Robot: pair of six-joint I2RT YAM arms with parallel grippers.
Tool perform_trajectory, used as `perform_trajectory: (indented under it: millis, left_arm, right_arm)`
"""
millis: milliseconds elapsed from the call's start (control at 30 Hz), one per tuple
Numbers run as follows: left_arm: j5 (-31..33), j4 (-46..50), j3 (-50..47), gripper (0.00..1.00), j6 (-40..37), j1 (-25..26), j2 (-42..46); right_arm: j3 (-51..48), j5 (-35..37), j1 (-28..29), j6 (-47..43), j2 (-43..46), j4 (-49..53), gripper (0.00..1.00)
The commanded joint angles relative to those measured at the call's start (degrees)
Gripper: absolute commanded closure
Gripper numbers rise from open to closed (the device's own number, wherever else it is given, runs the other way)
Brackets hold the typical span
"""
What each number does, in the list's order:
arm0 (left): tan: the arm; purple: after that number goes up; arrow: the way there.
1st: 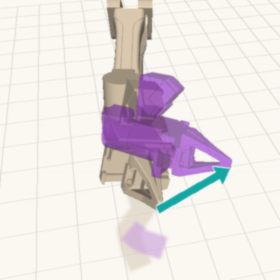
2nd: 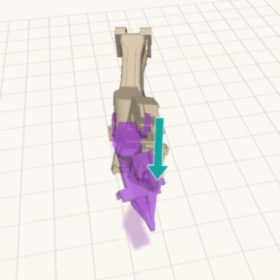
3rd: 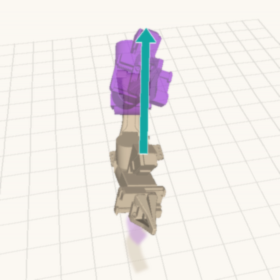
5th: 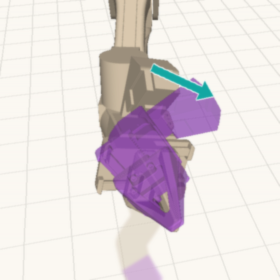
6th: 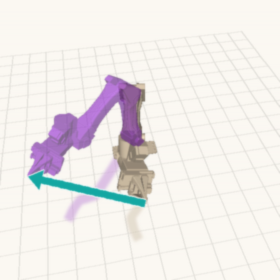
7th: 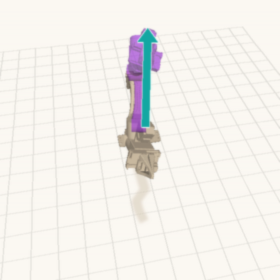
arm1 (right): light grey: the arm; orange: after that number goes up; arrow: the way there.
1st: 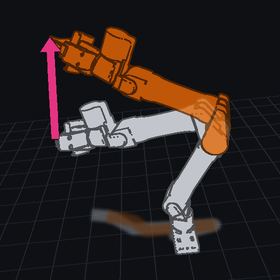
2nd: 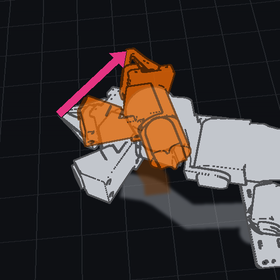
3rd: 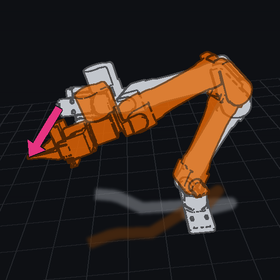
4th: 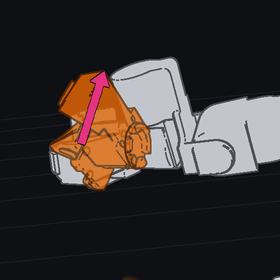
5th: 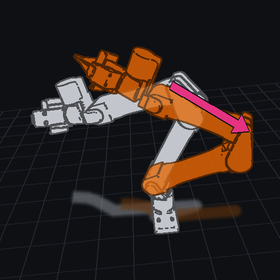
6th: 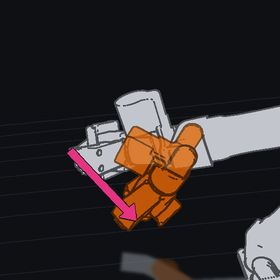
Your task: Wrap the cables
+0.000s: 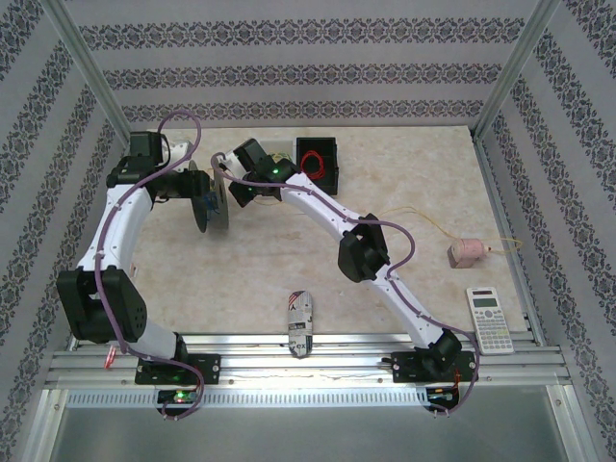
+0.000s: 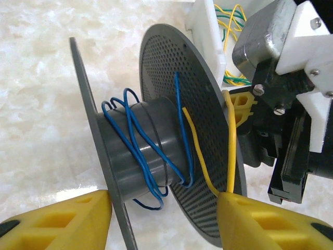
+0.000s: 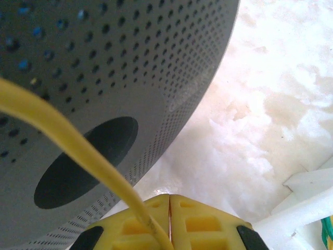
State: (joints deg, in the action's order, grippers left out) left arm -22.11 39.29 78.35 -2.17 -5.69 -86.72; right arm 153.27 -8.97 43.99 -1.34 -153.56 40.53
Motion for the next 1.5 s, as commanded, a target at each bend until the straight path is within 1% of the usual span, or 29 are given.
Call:
perform_trajectory:
  millis: [0, 100, 200, 400, 467, 500, 533, 633, 767, 833, 1067, 1200, 1300, 1467]
  left_arm:
    - [-1.15, -2.18, 1.11, 0.45, -0.14, 0.33, -0.9]
    - [-0.2, -1.24, 0.99, 0.48, -1.2, 0.22, -0.95]
    - [-0.52, -1.66, -0.02, 0.52, -1.51, -0.1, 0.16]
    - [-2.43, -1.96, -1.27, 0.52, -1.68, -0.64, 2.88]
    - [-3.56, -1.68, -1.17, 0.48, -2.03, -0.85, 3.52]
    - [-4.56, -1.31, -1.03, 0.45, -2.41, -1.03, 3.79]
    - [-5.51, -0.94, -0.92, 0.39, -2.86, -1.28, 4.11]
    - [-7.85, 0.2, -0.59, 0.27, -3.86, -2.47, 4.72]
    - [-8.29, 0.41, -0.65, 0.18, -3.61, -3.01, 4.92]
    - [-8.17, -0.61, -1.19, 0.16, -2.58, -2.88, 4.71]
    - [-4.81, -5.2, -3.54, 0.17, 0.48, -0.1, 3.24]
    - [-3.29, -6.64, -3.72, 0.2, 1.45, 0.66, 2.14]
    - [-1.18, -7.03, -3.49, 0.27, 1.91, 0.86, 0.99]
    - [1.16, -7.64, -3.72, 0.43, 2.17, 0.92, 0.01]
  right_arm:
    - [1.74, 0.65, -0.05, 1.09, -1.04, 0.6, 1.0]
    - [1.73, 0.74, -0.04, 1.17, -0.87, 0.64, 1.0]
    - [1.77, 0.86, -0.08, 1.17, -0.6, 0.85, 1.0]
    - [1.63, 1.93, 0.01, 1.17, 0.07, 1.52, 1.0]
    - [1.56, 2.11, 0.0, 1.17, 0.32, 1.62, 1.0]
    - [1.58, 2.28, 0.08, 1.17, 0.41, 1.72, 1.0]
    - [1.52, 2.38, 0.11, 1.22, 0.52, 1.81, 1.0]
    - [1.57, 2.59, 0.05, 1.26, 0.73, 1.83, 1.0]
    - [1.58, 2.75, 0.28, 1.22, 0.71, 1.92, 1.0]
    - [1.56, 2.85, 0.39, 1.26, 0.74, 1.96, 1.0]
    - [1.92, 2.83, 0.76, 1.34, 0.63, 1.79, 1.0]
    - [1.89, 2.74, 0.76, 1.34, 0.71, 1.88, 1.0]
    - [1.89, 2.7, 0.82, 1.29, 0.87, 1.95, 1.0]
    - [1.8, 2.31, 0.79, 1.17, 1.11, 2.01, 1.0]
